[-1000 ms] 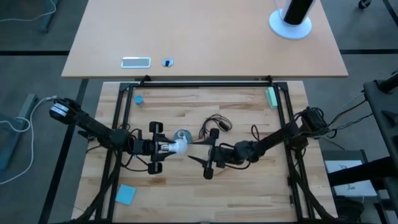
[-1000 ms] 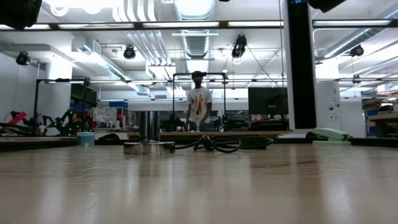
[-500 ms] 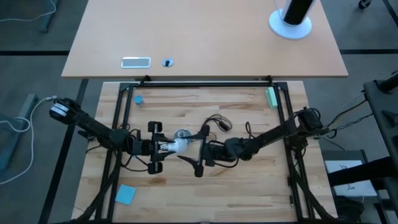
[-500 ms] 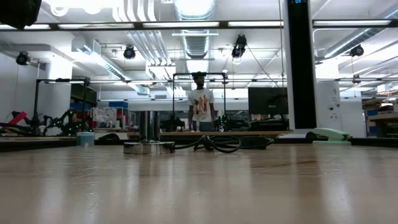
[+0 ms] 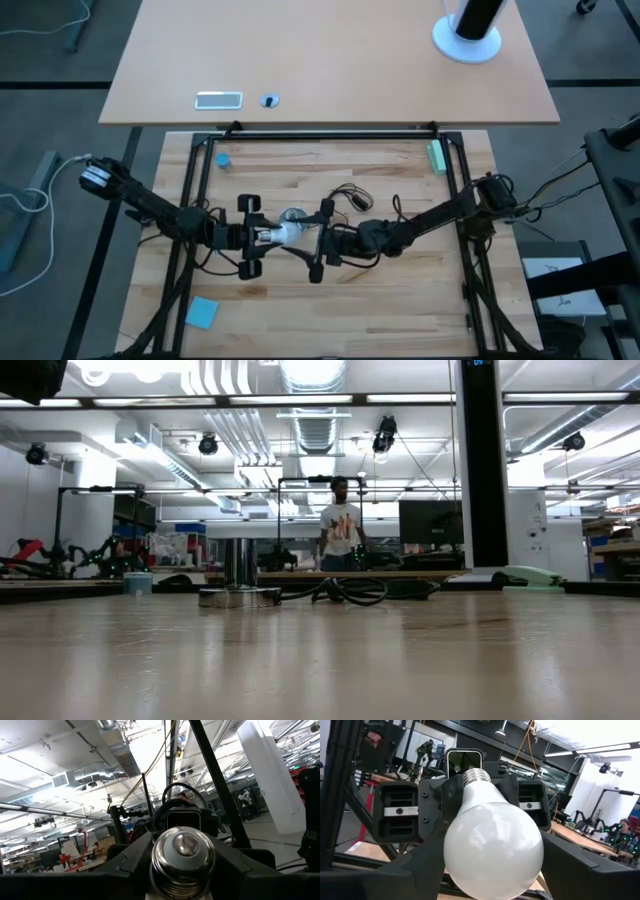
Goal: Screw lightbulb
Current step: Insert the lightbulb into the lamp
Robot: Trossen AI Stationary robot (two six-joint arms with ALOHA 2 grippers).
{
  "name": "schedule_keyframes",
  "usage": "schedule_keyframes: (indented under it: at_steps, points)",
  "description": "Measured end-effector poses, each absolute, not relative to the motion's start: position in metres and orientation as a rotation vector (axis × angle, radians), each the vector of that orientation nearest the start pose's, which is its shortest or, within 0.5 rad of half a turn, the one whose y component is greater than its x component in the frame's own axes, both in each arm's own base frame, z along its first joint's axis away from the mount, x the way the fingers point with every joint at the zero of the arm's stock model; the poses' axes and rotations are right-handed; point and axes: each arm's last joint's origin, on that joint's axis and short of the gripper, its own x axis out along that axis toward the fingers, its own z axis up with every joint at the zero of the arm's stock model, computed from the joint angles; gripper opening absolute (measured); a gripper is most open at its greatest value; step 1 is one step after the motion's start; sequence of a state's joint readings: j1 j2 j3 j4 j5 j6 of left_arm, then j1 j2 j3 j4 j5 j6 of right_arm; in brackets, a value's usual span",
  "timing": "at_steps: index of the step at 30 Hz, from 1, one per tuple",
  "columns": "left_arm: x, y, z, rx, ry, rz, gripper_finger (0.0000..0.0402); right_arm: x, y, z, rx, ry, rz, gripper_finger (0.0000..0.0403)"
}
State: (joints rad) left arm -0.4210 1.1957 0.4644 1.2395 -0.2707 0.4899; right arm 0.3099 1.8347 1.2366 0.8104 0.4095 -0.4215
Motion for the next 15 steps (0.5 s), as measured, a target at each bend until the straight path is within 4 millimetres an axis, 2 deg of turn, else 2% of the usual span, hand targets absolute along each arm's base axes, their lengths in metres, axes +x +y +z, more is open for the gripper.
schedule_keyframes:
  at_steps: [6,10,15]
  points:
    - [0.2125,-0.0867,0.2765,0.308,-0.498,-0.028,0.0147,0.4012,0.1153,0.2896,-0.340,-0.172,-0.143,0.0240]
    - [0.2133,-0.0869,0.2749,0.315,-0.479,-0.029,0.0148,0.4003,0.1149,0.2894,-0.346,-0.141,-0.154,0.0237]
    - [0.2159,-0.0859,0.2691,0.308,-0.401,0.018,0.0169,0.3968,0.1147,0.2870,-0.361,-0.041,-0.212,0.0235]
